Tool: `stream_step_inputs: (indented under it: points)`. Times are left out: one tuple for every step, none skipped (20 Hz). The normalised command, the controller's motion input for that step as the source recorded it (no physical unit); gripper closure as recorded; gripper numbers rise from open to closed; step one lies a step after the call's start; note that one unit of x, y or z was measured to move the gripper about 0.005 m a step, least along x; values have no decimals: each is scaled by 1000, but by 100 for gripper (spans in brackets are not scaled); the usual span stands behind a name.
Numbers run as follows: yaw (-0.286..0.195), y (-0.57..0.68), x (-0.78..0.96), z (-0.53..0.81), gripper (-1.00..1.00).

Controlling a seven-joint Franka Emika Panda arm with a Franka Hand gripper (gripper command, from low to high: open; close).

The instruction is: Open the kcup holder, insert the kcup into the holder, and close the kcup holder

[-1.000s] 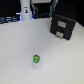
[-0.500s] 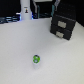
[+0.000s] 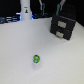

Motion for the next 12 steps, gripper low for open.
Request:
stream_step_inputs:
  points:
    - [-166, 672, -286, -14, -100]
    - [-163, 674, -290, -19, -100]
    - [-160, 682, -278, -27, -100]
    - [-159, 692, -258, -39, -100]
    - [-158, 695, -244, -50, -100]
    - [-163, 690, -222, -69, -100]
    - [-160, 686, -215, -85, -100]
    - [-156, 675, -209, -114, -100]
    - [-154, 663, -199, -147, -100]
    - [-153, 666, -194, -162, -100]
    - [-152, 670, -189, -170, -100]
    - [-151, 667, -184, -185, -100]
